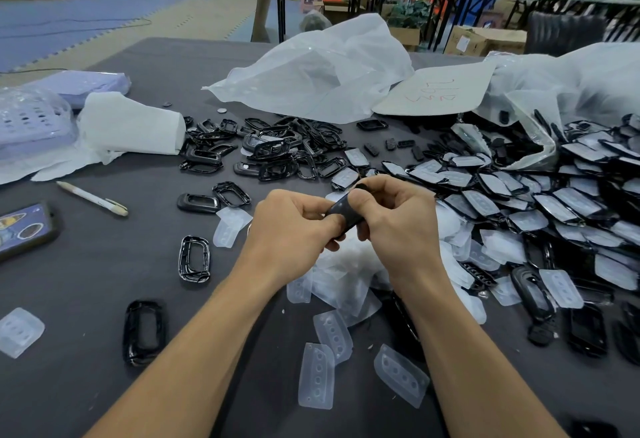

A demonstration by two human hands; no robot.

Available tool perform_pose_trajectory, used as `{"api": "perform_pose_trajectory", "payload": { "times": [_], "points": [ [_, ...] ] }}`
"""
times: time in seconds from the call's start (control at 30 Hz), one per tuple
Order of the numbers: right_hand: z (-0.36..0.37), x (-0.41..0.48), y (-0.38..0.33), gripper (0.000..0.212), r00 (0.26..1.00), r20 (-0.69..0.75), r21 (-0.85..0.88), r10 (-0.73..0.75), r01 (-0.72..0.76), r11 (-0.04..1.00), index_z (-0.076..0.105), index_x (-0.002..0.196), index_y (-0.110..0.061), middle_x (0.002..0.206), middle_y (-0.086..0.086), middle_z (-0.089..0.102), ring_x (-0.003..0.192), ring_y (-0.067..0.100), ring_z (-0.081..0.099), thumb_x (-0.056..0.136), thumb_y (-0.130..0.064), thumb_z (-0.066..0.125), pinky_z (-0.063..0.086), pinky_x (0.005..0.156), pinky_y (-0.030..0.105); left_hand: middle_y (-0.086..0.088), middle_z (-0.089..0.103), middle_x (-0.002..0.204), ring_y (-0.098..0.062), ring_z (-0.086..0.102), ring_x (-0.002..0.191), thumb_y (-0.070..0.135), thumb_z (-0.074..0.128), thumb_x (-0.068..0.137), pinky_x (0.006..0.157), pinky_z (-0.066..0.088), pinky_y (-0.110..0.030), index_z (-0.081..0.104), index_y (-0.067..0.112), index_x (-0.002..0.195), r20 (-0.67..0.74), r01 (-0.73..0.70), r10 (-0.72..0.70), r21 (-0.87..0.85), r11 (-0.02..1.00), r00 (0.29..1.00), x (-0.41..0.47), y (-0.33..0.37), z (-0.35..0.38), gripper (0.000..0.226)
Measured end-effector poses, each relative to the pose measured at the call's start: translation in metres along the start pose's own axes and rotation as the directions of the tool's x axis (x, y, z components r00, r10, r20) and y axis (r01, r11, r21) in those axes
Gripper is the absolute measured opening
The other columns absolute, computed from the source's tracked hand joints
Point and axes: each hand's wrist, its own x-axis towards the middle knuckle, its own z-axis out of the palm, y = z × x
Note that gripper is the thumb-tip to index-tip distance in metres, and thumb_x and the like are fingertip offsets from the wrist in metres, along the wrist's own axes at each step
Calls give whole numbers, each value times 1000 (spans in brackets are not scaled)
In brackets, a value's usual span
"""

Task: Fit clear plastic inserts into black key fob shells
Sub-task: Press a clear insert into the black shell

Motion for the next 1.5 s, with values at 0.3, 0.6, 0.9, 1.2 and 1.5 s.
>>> {"api": "perform_pose_trajectory", "payload": {
  "times": [0.3, 0.6, 0.9, 1.2, 1.5],
  "points": [
    [2, -2, -2, 14, 998, 67, 1, -2, 2, 1000, 73, 75, -16, 57, 2, 67, 45, 12, 54, 86, -7, 70, 43, 47, 22, 9, 76, 65, -20, 74, 63, 31, 69, 81, 63, 64, -46, 79, 50, 77, -196, -138, 143, 40, 990, 970, 0, -1, 5, 22],
    [1, -4, -3, 16, 997, 59, -12, 54, -54, 998, 75, 85, -17, 61, 7, 70, 45, 17, 58, 82, -2, 70, 45, 47, 27, 1, 78, 69, -15, 75, 63, 14, 73, 89, 57, 59, -25, 83, 29, 79, -280, -64, 10, -184, 981, 960, 4, -5, 8, 21],
    [-2, -4, -4, 21, 984, 176, -165, 7, 23, 986, 82, 85, -20, 69, 5, 77, 69, 24, 77, 74, -9, 67, 63, 75, 52, -2, 79, 72, -19, 77, 63, 5, 81, 81, 63, 62, -27, 84, 33, 82, -188, -124, 87, -193, 973, 978, 8, -6, -4, 28],
    [-3, -3, -6, 11, 988, 144, -152, 50, -28, 988, 77, 85, -23, 66, 2, 74, 51, 15, 64, 84, -12, 75, 46, 51, 23, -8, 79, 76, -19, 75, 66, -1, 76, 87, 61, 60, -25, 82, 15, 73, -260, 1, -161, -523, 852, 952, 7, 0, 1, 22],
    [-6, -1, -10, 28, 996, 94, -72, 2, 5, 997, 80, 74, -24, 56, 3, 66, 46, 15, 51, 83, 0, 68, 43, 48, 26, 1, 78, 73, -9, 65, 57, 22, 82, 80, 55, 49, -17, 84, 30, 78, -230, -50, -1, -215, 975, 973, 7, -2, -6, 9]
  ]
}}
